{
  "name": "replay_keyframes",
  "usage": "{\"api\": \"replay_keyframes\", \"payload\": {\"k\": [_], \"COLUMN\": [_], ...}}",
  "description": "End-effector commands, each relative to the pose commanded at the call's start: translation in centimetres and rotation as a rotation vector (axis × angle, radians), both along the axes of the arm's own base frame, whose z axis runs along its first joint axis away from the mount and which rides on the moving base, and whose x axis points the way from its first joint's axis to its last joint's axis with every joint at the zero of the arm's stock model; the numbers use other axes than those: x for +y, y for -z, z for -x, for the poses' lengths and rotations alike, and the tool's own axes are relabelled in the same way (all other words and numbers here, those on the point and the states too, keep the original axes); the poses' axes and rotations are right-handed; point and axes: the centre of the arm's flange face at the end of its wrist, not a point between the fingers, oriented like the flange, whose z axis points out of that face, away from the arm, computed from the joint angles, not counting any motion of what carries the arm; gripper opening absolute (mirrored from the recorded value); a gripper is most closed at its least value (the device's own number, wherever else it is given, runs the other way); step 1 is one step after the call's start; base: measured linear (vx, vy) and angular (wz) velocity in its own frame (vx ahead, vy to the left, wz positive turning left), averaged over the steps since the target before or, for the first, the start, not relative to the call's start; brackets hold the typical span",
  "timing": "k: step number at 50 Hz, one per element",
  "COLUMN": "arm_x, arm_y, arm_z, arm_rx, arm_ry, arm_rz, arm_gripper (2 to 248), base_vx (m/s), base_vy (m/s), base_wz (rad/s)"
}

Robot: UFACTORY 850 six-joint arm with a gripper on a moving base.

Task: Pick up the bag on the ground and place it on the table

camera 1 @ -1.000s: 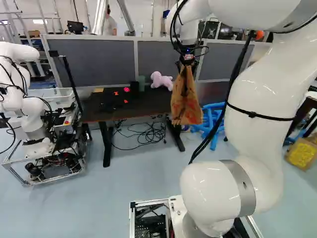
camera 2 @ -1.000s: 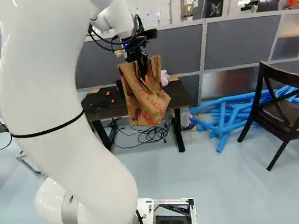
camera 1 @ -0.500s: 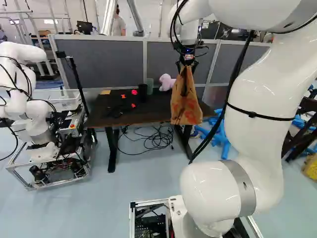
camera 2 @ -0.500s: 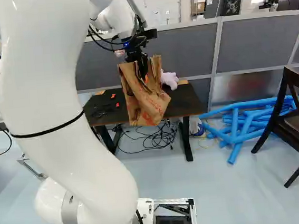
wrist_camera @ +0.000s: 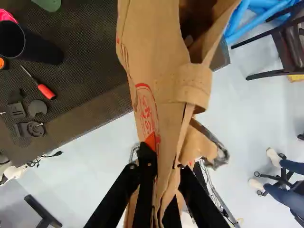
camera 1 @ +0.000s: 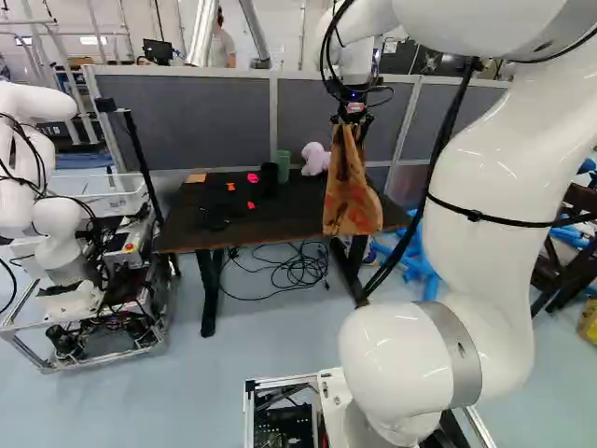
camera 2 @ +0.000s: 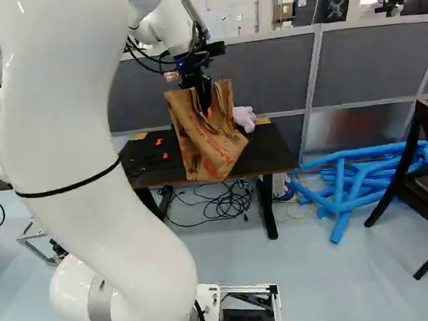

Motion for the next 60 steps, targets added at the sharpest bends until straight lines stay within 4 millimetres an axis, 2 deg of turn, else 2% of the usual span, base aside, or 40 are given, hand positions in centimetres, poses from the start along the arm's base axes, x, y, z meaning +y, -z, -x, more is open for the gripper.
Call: {"api": "replay_keyframes", "payload": {"k": [28, 60], "arm_x": [0.0, -1.0], "arm_y": [0.0, 0.0], "arm_z": [0.0, -1.7], "arm_rx": [0.000, -0.008], "arm_ry": [0.000, 0.016], "arm_rz": [0.000, 0.000], "arm_gripper": [21, 21], "base_vx": [0.053, 0.002], "base_vy": [0.001, 0.000], "base_wz": [0.002, 0.001]}}
